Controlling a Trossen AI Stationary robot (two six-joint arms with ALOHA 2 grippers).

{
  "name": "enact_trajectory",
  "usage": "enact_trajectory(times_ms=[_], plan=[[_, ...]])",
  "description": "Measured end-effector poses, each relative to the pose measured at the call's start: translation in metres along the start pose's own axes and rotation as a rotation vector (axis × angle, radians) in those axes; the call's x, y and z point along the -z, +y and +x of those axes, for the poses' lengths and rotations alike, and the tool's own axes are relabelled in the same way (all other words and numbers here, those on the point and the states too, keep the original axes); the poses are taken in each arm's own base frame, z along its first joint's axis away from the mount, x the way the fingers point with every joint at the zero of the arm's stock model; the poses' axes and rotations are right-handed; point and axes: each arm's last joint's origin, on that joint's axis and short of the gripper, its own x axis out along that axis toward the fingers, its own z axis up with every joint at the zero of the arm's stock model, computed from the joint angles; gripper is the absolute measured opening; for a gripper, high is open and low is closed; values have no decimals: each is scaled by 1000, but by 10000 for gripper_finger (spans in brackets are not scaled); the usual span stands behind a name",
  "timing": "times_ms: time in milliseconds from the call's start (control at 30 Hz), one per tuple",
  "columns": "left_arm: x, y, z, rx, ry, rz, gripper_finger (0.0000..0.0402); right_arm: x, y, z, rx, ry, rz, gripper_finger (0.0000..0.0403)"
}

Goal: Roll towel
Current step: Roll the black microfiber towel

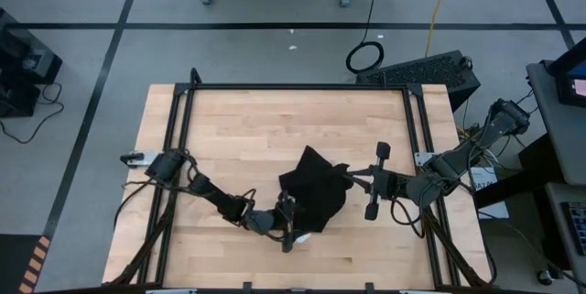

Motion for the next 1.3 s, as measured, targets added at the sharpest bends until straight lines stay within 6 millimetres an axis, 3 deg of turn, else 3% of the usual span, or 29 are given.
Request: enact_trajectory(times_ms=[167,267,367,500,533,767,933,1100,1300], plan=[[-17,7,16,-25,-74,-43,319,-1,0,0,0,-5,3,0],[-19,12,21,-43,-73,-25,283,0,0,0,0,0,1,0],[-22,10,21,-42,-79,19,196,1,0,0,0,5,1,0],[-22,7,15,-48,-15,118,35,4,1,-1,-8,29,-3,0],[-27,6,11,-49,-3,145,19,6,2,-2,-10,40,-2,0],[-83,10,-32,-201,145,358,9,19,8,-9,-97,147,72,0],[-120,18,-53,-190,119,372,7,30,20,-5,-244,267,174,0],[-125,20,-51,23,144,339,44,48,39,1,-309,412,196,0],[-94,17,-37,216,308,246,149,60,46,2,-279,497,196,0]])
